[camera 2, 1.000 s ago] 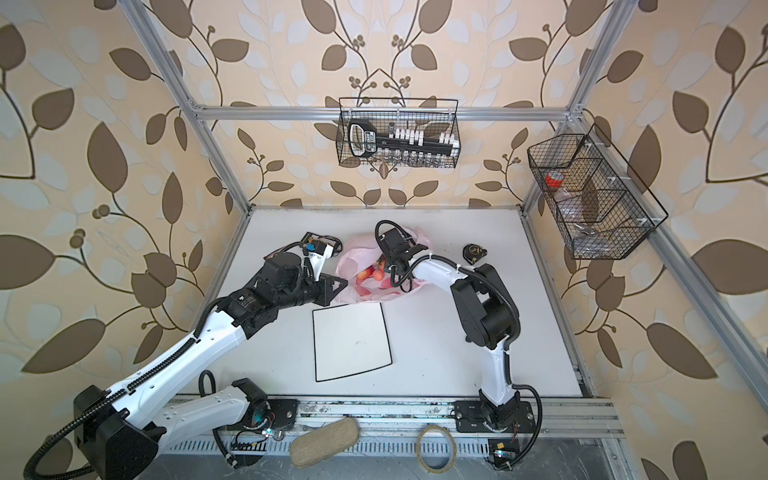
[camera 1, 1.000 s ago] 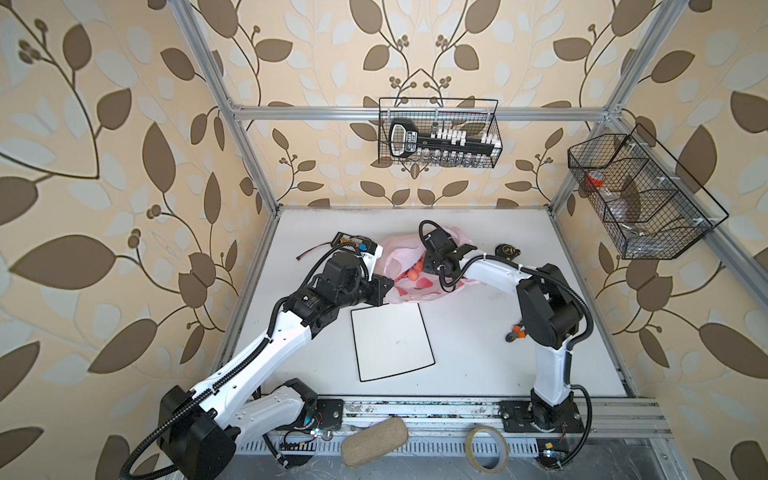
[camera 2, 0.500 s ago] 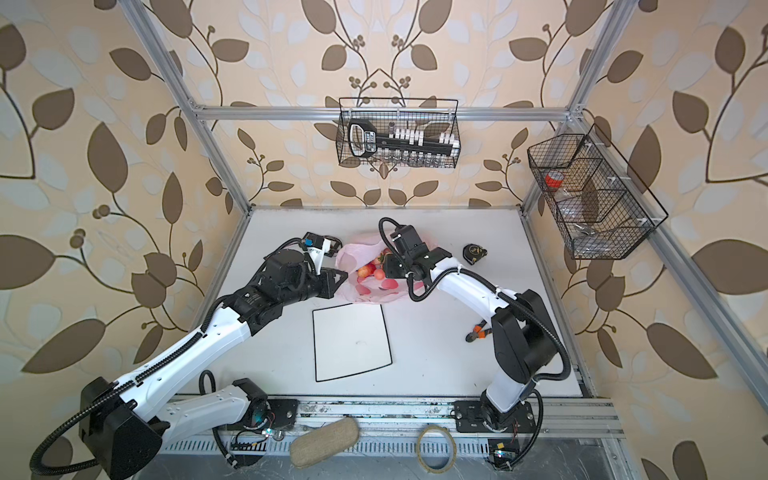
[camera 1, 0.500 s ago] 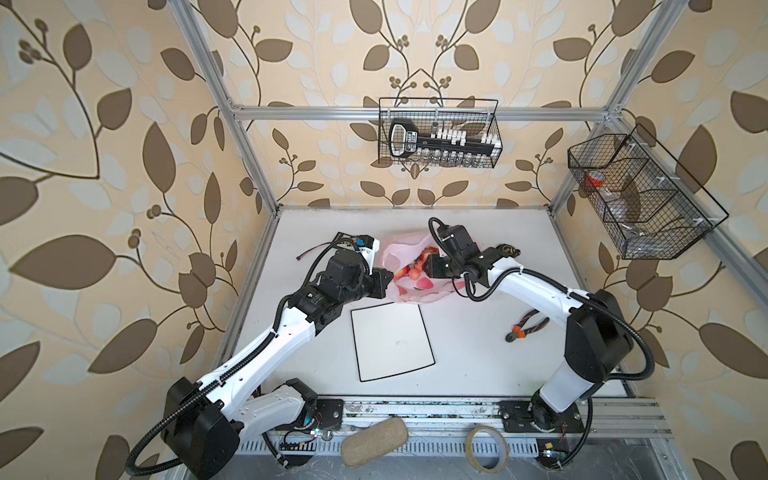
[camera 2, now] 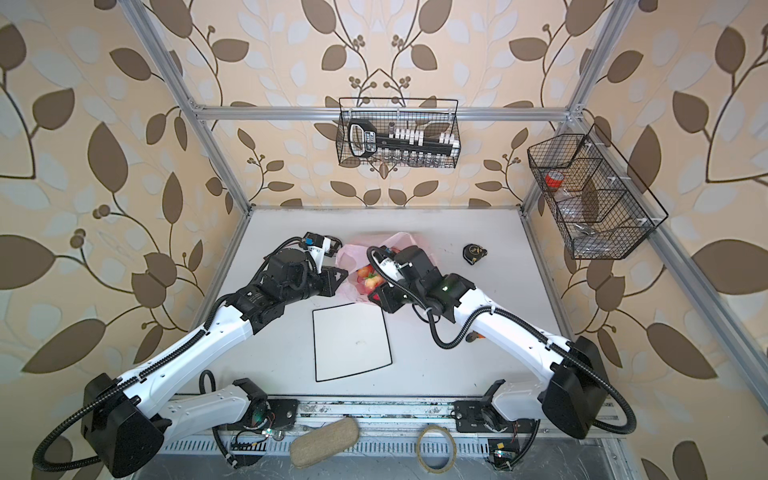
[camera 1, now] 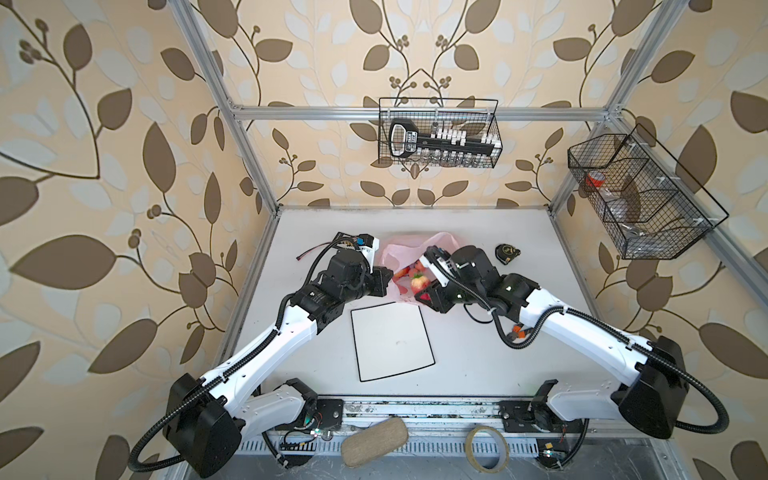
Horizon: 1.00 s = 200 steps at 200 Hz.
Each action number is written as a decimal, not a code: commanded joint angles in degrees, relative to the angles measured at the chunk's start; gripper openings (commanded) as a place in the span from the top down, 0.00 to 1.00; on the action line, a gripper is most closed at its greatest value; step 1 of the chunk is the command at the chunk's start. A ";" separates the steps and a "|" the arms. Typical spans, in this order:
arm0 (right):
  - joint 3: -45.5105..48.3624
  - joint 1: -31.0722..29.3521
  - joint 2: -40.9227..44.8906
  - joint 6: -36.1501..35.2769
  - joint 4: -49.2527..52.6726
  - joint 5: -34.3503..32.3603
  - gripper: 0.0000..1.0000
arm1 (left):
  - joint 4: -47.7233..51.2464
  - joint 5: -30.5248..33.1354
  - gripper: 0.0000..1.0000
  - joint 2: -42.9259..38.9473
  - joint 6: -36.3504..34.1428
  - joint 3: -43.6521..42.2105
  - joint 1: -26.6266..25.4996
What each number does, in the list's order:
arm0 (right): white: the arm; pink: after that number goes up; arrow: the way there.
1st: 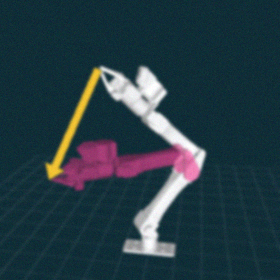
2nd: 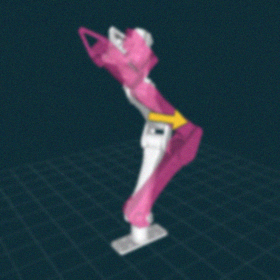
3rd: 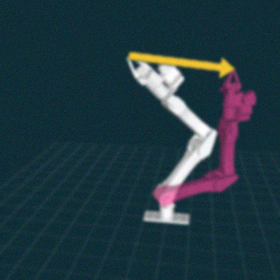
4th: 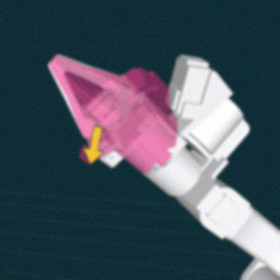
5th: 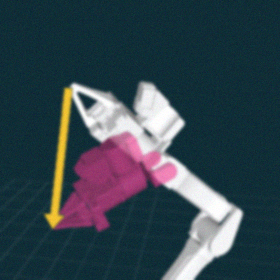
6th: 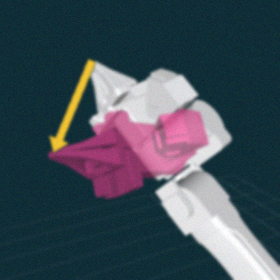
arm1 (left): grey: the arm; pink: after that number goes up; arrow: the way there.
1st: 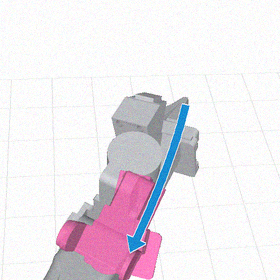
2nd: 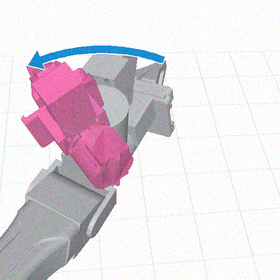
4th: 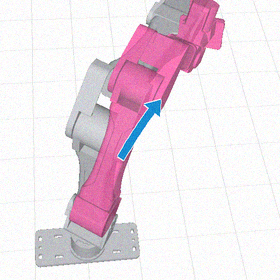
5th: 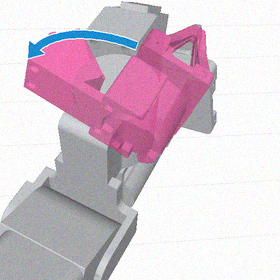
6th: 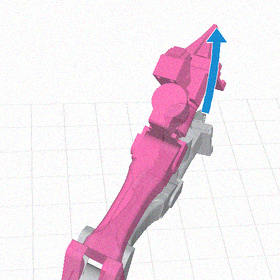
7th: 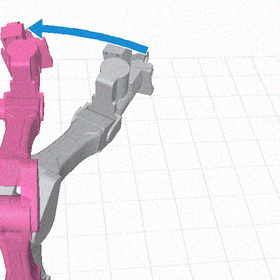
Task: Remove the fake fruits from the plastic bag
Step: 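Lift the strawberry out of the bag and carry it over the white mat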
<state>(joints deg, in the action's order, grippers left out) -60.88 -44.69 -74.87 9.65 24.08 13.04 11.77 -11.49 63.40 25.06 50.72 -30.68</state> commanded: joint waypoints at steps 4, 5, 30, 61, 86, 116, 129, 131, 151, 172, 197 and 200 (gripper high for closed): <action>4.16 -6.40 3.59 -8.51 1.19 -1.51 0.68 | -1.59 0.69 1.00 0.15 0.32 1.22 0.29; 4.35 -6.70 3.77 -8.77 1.22 -1.69 0.68 | -1.58 0.68 1.00 0.15 0.29 1.22 0.32; 8.34 -13.13 4.44 -12.62 0.30 -6.29 0.68 | -1.32 1.00 1.00 -0.11 0.18 1.13 0.27; 10.17 -17.43 -0.08 -14.22 -1.48 -10.48 0.68 | -0.53 1.33 1.00 -0.33 -0.11 1.22 0.27; 10.26 -17.98 -5.11 -11.95 -3.89 -13.79 0.70 | -0.02 1.76 1.00 -0.64 -0.46 1.32 0.27; 9.82 -18.00 -11.09 -8.95 -4.36 -15.69 0.71 | 1.36 2.06 1.00 -0.90 -1.22 1.96 0.28; 10.16 -17.97 -13.16 -8.34 -5.15 -17.05 0.72 | 1.74 2.08 1.00 -1.16 -1.41 1.95 0.28; 10.17 -17.98 -13.47 -8.33 -5.28 -17.18 0.71 | 1.76 2.08 1.00 -1.17 -1.42 1.93 0.31; 9.37 -17.98 -16.50 -7.94 -5.70 -19.14 0.69 | 2.14 2.26 1.00 -1.43 -1.53 2.00 0.27; 8.85 -17.97 -18.15 -6.78 -6.34 -19.76 0.66 | 2.64 2.40 1.00 -1.86 -1.57 1.99 0.27; 8.85 -17.97 -19.81 -5.96 -6.35 -19.09 0.62 | 2.60 2.69 1.00 -2.65 -1.21 1.49 0.27; 8.92 -17.98 -19.99 -5.92 -6.35 -19.06 0.62 | 2.64 2.66 1.00 -2.73 -1.18 1.41 0.27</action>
<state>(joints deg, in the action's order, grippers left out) -51.37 -62.50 -93.32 2.15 18.44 -5.04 14.52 -9.98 62.94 24.60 50.74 -30.68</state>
